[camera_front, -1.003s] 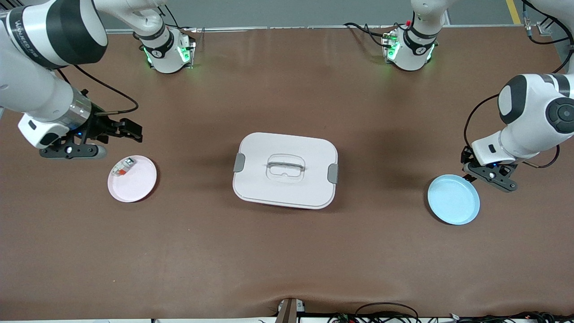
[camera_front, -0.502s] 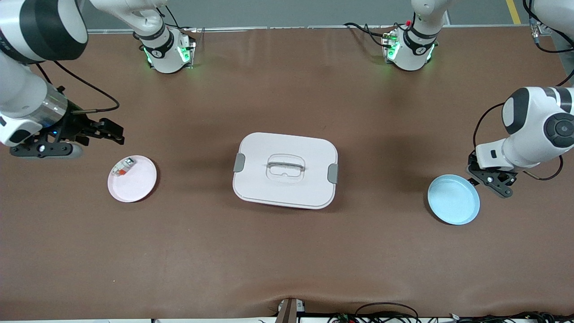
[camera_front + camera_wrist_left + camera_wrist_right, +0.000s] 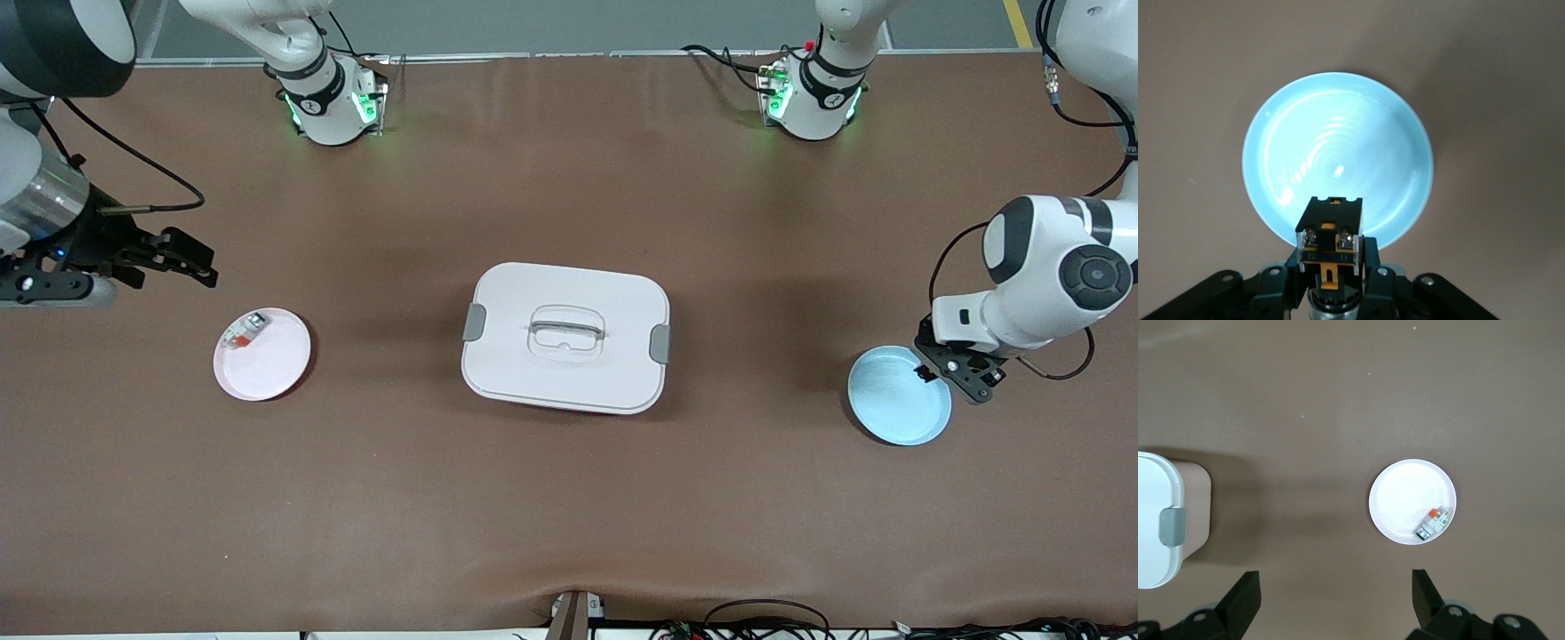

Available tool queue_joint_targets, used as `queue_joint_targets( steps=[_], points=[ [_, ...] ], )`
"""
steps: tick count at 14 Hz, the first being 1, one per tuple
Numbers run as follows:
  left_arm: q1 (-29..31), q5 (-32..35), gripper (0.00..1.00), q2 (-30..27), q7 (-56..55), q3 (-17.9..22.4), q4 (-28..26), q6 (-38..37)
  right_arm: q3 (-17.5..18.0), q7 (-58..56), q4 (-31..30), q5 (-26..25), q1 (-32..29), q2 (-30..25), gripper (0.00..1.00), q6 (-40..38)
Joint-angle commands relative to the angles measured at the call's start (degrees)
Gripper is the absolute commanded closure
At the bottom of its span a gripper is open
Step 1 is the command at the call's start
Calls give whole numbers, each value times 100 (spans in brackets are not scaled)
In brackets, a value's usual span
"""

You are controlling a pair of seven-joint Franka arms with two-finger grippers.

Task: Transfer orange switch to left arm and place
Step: 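Lower the switch onto the blue plate and open the left gripper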

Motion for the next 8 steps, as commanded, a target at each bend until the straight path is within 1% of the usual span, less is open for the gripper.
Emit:
queue_joint_targets(
  steps=[1, 3, 5, 8],
  points=[
    [39, 505, 100, 423, 83, -42, 101, 468, 85, 7, 209, -102, -207, -17, 0, -245],
    [31, 795, 100, 739, 91, -33, 258, 758, 85, -38, 305, -85, -287, -17, 0, -341],
    [13, 1225, 100, 1065, 188, -42, 469, 786, 85, -29, 411, -102, -305, -17, 0, -421],
    [-22, 1736, 100, 1259, 188, -42, 532, 812, 85, 15, 420, -94, -305, -17, 0, -438]
  ],
)
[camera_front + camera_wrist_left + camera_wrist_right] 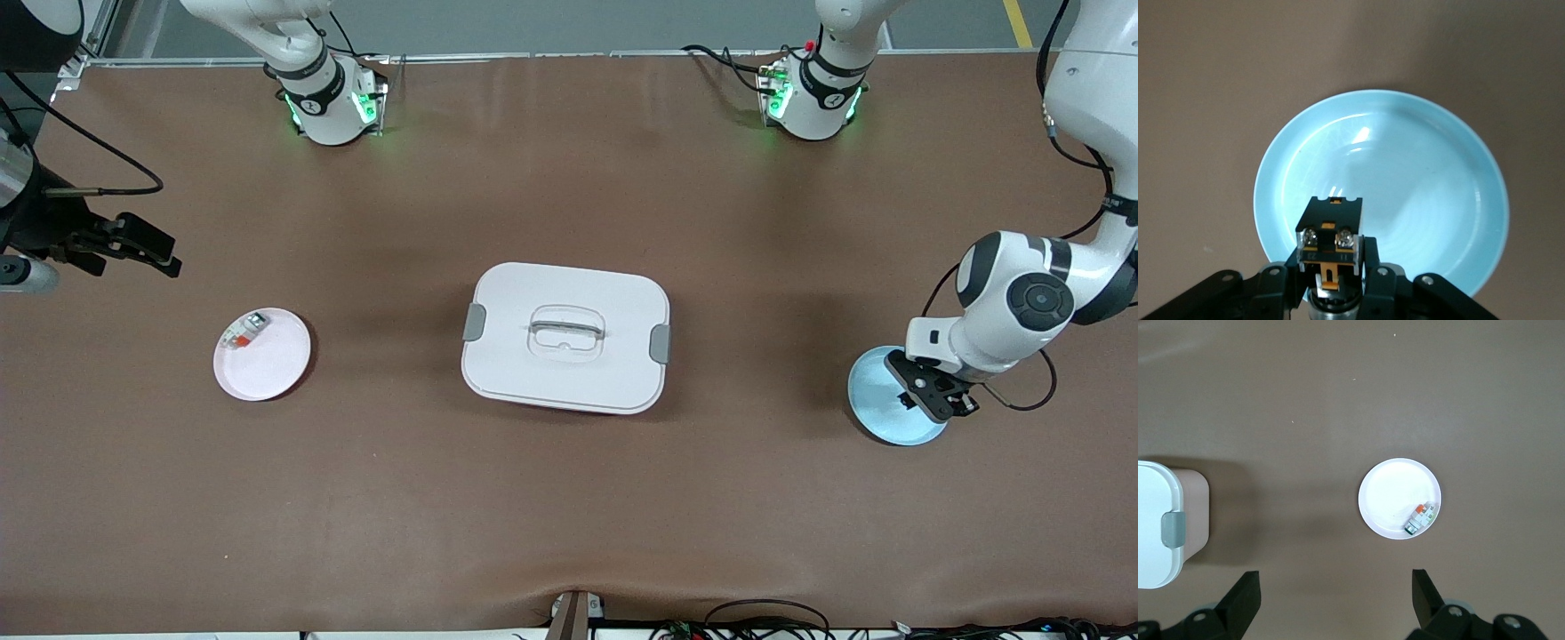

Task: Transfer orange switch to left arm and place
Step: 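Lower the switch onto the blue plate and open the left gripper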

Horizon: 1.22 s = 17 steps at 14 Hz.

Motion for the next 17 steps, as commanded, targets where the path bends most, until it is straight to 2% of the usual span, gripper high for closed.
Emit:
queue_joint_targets(
  steps=[1, 4, 6, 7, 8, 9, 12, 15, 17],
  points=[
    [-2, 288, 100, 278, 132, -41, 177, 25, 84, 25, 73, -91, -82, -17, 0, -113],
    [-2, 306, 100, 385, 132, -41, 134, 42, 84, 34, 82, -83, -117, -17, 0, -113],
    [-28, 306, 88, 402, 123, -41, 133, 42, 84, 26, 73, -91, -117, -8, 0, -104],
    [-19, 306, 64, 394, 97, -41, 125, 42, 84, 26, 82, -91, -135, -8, 0, -104],
    [-2, 262, 17, 393, 44, -49, 125, 42, 75, 34, 82, -91, -170, -17, 0, -104],
    [16, 201, 0, 367, 52, -67, 125, 42, 75, 34, 82, -57, -231, -17, 0, -95],
    [33, -271, 0, 192, -96, -199, 168, -19, 145, 34, 65, -4, -573, -43, 0, -122],
    [25, -1142, 0, -133, -526, -208, 186, -150, 137, 34, 30, -4, -574, -78, 0, -113],
    [7, -1433, 0, -309, -947, -243, 396, -439, 136, 34, -66, -4, -574, -148, 0, -43]
  ],
)
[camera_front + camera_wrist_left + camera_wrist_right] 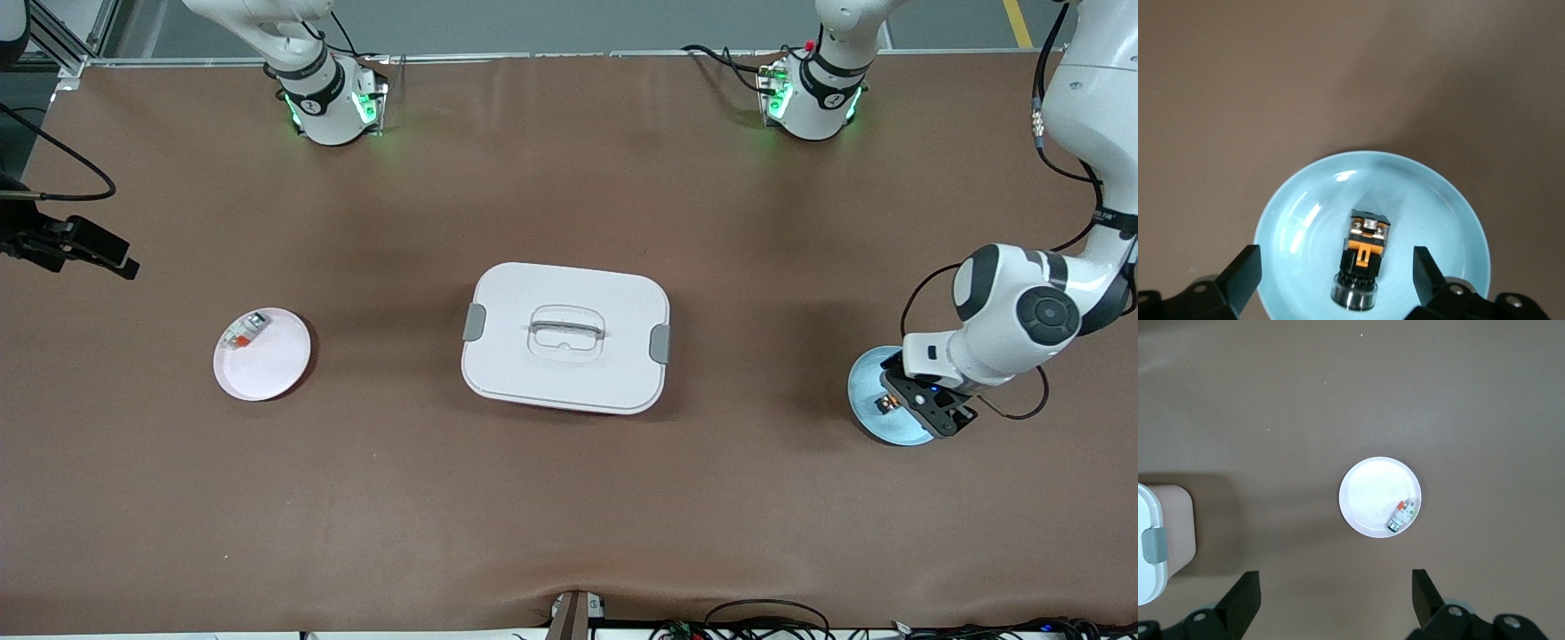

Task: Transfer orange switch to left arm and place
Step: 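Lower the switch onto the blue plate and open the left gripper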

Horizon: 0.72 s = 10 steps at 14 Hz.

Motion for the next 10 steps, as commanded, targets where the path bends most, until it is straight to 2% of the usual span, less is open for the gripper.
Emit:
queue_joint_targets(
  steps=[1, 4, 7, 10],
  points=[
    [33, -351, 0, -337, -634, -191, 269, -612, 117, 20, -190, 3, -100, -234, 0, 40],
    [42, -554, 0, -521, -1749, -463, 893, -1578, 108, 29, -551, 3, -73, -524, 0, 321],
    [50, -851, 0, -653, -2918, -639, 1412, -2344, 117, 3, -561, 3, -65, -604, 0, 287],
    [42, -1020, 0, -943, -3913, -727, 1703, -2801, 117, -33, -447, 3, 40, -552, 0, 216]
  ],
)
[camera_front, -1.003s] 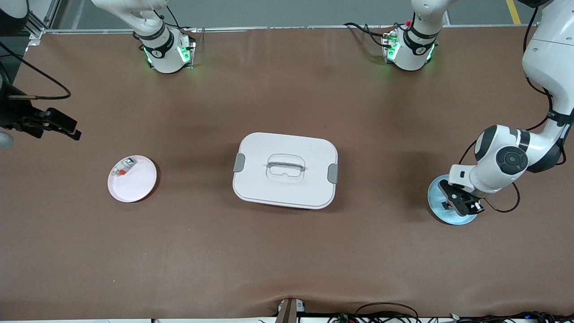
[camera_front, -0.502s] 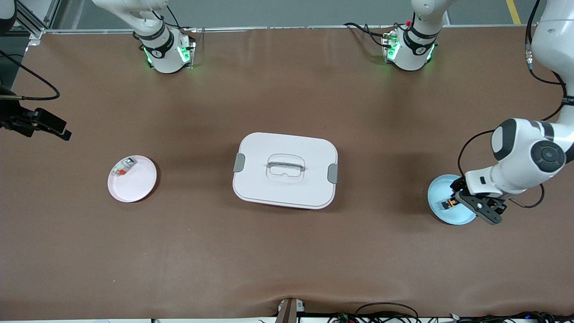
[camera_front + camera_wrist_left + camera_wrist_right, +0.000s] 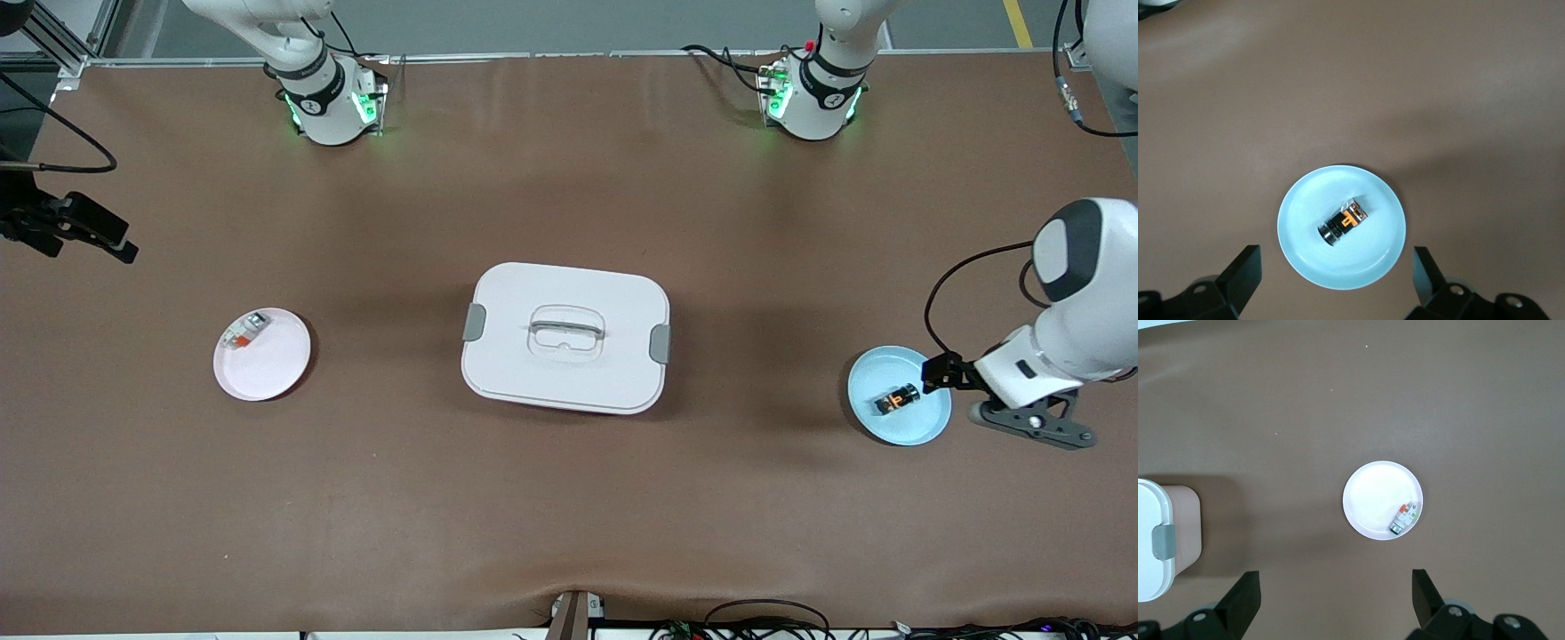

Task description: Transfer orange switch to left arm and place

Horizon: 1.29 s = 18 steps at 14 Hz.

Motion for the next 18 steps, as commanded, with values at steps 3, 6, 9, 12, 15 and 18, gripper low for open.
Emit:
queue_joint_targets(
  steps=[3, 6, 9, 12, 15, 18],
  points=[
    [47, -512, 0, -545, -1298, -97, 332, -756, 54, -29, -78, 2, 54, -100, 0, -2],
    [47, -671, 0, -1055, -1686, -89, 341, -1064, 45, -29, -69, 2, 62, -109, 0, -2],
    [29, -874, 0, -1215, -1967, -97, 577, -1318, 45, -38, -34, -6, 71, -109, 0, -11],
    [21, -865, 0, -1303, -2083, -115, 666, -1617, 10, -56, 1, -76, 36, -126, 0, -186],
    [-915, -874, 0, -1749, -2004, 855, 666, -1715, 10, -56, 1, -86, 36, -126, 0, -178],
    [-2025, -1049, 0, -2058, -1934, 1939, 657, -2161, -7, -47, 1, -77, 10, -135, 0, -134]
  ],
)
